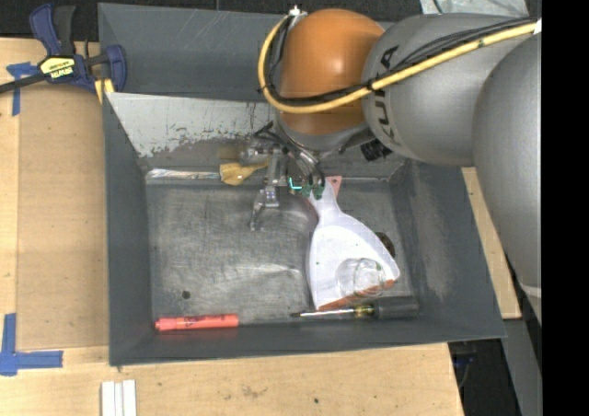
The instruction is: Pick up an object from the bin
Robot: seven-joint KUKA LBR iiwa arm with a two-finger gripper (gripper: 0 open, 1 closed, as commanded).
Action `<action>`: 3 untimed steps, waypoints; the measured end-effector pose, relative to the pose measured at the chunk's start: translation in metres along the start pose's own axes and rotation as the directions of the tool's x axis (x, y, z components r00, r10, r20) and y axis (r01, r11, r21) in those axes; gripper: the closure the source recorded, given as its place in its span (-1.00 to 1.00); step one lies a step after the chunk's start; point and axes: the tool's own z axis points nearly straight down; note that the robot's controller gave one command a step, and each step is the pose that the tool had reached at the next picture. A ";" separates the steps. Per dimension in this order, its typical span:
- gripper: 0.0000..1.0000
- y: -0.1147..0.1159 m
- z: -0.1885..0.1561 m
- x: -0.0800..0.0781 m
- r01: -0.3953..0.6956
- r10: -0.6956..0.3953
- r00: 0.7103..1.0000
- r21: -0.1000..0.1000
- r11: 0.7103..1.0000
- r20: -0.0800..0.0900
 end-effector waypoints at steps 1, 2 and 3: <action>-1.00 0.000 -0.005 -0.002 -0.002 0.002 1.000 -0.001 1.000 0.008; 1.00 -0.030 0.078 -0.018 0.149 -0.149 0.989 0.000 0.989 0.024; 1.00 -0.030 0.078 -0.018 0.149 -0.149 0.989 0.000 0.989 0.024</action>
Offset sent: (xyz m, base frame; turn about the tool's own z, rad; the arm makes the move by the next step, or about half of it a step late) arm 0.0120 -0.0306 -0.0851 -0.1519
